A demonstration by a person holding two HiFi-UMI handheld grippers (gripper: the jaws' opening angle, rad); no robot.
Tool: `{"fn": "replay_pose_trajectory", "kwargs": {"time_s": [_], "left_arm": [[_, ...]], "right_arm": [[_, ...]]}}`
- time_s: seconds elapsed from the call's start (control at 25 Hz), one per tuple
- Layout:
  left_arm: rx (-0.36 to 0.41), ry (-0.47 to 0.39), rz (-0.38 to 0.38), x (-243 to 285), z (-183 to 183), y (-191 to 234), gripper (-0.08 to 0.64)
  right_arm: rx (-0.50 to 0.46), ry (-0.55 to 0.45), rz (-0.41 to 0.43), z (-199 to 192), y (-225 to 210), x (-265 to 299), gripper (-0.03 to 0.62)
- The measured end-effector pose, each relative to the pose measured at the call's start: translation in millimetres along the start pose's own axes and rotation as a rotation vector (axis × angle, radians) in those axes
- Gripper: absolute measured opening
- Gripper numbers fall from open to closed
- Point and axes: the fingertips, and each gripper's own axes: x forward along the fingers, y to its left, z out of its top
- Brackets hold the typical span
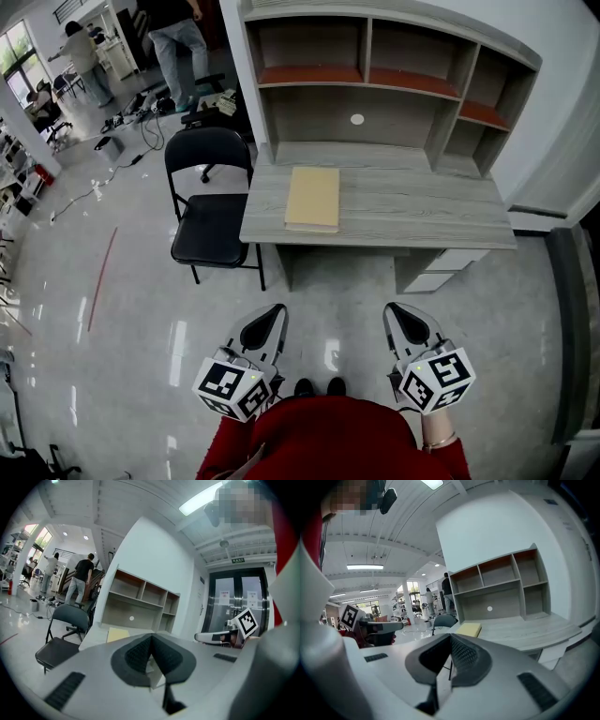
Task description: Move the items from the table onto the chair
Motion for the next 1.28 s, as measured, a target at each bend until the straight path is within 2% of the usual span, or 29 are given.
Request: {"fn": "replay_pose_trajectory", "kwargs": {"time_s": [0.16,0.36,0.48,0.72,0.84,0.96,1.12,1.16,1.24,1.28], "left_arm": [[0.021,0.031,0.05,13,2,12,0.008],[-0.004,0.057,0.119,39,5,52,0.008],[-0.021,0.072,0.125,64,3,80,0.008],[-0.045,0.166,0.088,147,-14,155,0.02],[-0.069,0.255,0.053,188,-19,186,0.075],[-0.109,0.331,0.012,220,-30,206,0.112],[-0.204,0.436,-0.04,258,-51,226,0.152],[-0.224,0.464,-0.055,265,-58,229,0.155],[-0.263,0.514,-0.087,278,-67,231,0.17],[-0.286,0.537,-0.103,284,-71,232,0.179]], "right_arm": [[-0.006,0.009,0.02,5,-11,10,0.012],[0.001,0.056,0.063,2,-21,45,0.012],[0.032,0.075,0.063,-2,-31,75,0.012],[0.078,0.133,-0.01,-1,-70,170,0.012],[0.131,0.215,-0.059,3,-90,221,0.012],[0.167,0.274,-0.095,1,-105,260,0.014],[0.235,0.331,-0.158,-10,-123,295,0.017],[0.252,0.355,-0.148,-15,-124,301,0.043],[0.305,0.398,-0.101,-24,-126,313,0.2],[0.339,0.42,-0.078,-28,-127,318,0.253]]}}
